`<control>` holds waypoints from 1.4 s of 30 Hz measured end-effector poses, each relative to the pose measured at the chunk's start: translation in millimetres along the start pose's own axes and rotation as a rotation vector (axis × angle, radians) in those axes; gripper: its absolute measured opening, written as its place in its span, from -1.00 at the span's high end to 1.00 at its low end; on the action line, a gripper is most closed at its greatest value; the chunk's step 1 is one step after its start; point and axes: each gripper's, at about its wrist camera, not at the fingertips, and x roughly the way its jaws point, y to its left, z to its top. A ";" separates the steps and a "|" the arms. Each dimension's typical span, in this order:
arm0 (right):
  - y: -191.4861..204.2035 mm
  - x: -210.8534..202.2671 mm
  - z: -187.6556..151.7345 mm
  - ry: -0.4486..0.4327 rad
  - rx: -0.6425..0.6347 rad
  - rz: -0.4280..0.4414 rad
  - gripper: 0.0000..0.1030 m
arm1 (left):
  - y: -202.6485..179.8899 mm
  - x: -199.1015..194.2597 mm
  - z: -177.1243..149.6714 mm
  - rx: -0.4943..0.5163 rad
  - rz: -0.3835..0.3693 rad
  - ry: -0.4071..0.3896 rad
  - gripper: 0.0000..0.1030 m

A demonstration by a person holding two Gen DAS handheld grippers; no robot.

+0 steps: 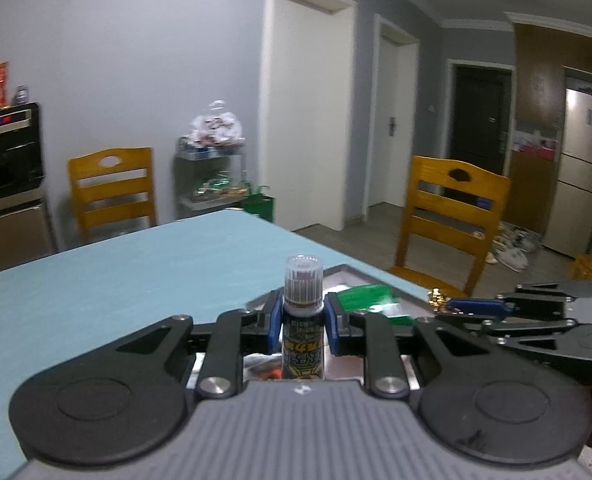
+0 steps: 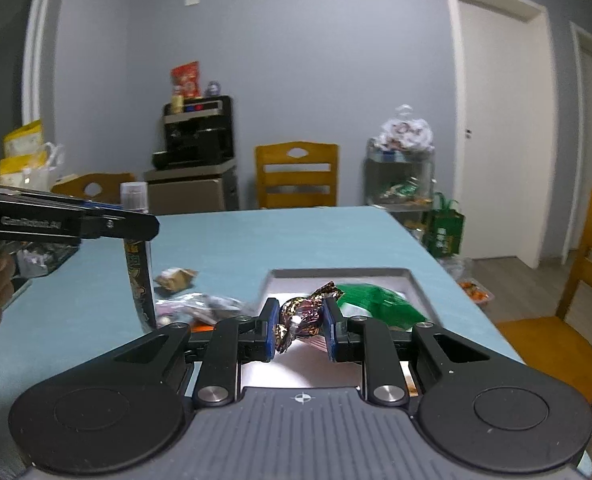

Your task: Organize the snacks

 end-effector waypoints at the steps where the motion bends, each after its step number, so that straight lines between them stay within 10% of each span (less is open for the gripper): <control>1: -5.5 -1.1 -2.1 0.002 0.010 -0.009 0.52 | -7.9 3.7 1.7 0.008 -0.015 0.005 0.63; 20: -60.9 -4.5 -32.0 0.024 0.075 -0.009 0.52 | -108.0 65.6 9.8 0.135 -0.166 0.105 0.69; 42: -84.1 1.2 -40.3 0.018 0.117 -0.010 0.52 | -108.6 78.2 7.7 0.156 -0.199 0.173 0.83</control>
